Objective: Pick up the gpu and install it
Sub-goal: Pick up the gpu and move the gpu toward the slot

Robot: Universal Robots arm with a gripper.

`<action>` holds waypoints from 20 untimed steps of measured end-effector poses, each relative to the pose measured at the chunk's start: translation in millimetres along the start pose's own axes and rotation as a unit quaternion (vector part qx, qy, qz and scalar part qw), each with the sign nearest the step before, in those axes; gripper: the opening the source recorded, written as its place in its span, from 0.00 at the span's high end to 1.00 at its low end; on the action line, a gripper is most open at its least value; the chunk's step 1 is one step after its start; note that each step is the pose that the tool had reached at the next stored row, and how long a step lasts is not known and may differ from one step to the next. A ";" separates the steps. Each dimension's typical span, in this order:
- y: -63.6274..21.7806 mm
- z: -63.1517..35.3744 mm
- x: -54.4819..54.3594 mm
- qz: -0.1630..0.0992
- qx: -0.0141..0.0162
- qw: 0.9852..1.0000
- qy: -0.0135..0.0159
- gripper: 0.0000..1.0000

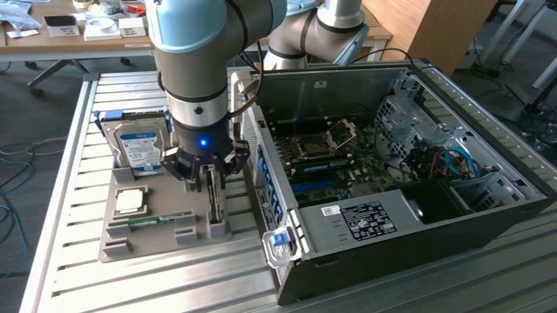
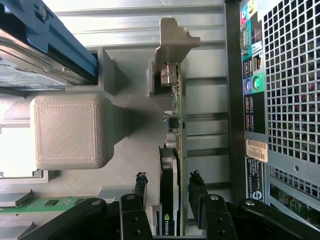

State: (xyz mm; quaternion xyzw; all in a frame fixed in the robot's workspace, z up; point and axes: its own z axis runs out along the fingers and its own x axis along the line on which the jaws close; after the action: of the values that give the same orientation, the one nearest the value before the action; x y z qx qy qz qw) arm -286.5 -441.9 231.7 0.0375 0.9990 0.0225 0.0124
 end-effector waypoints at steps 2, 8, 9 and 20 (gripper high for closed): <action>0.0 1.0 -0.1 0.000 0.000 1.000 0.000 0.53; -0.1 2.0 -0.1 0.000 0.000 1.000 0.000 0.53; -0.1 2.0 -0.1 0.000 0.000 1.000 0.000 0.53; -0.1 2.1 -0.1 0.000 0.000 1.000 0.000 0.53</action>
State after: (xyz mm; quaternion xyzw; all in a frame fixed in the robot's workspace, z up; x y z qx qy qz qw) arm -286.4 -441.9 229.6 0.0374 0.9990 0.0225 0.0125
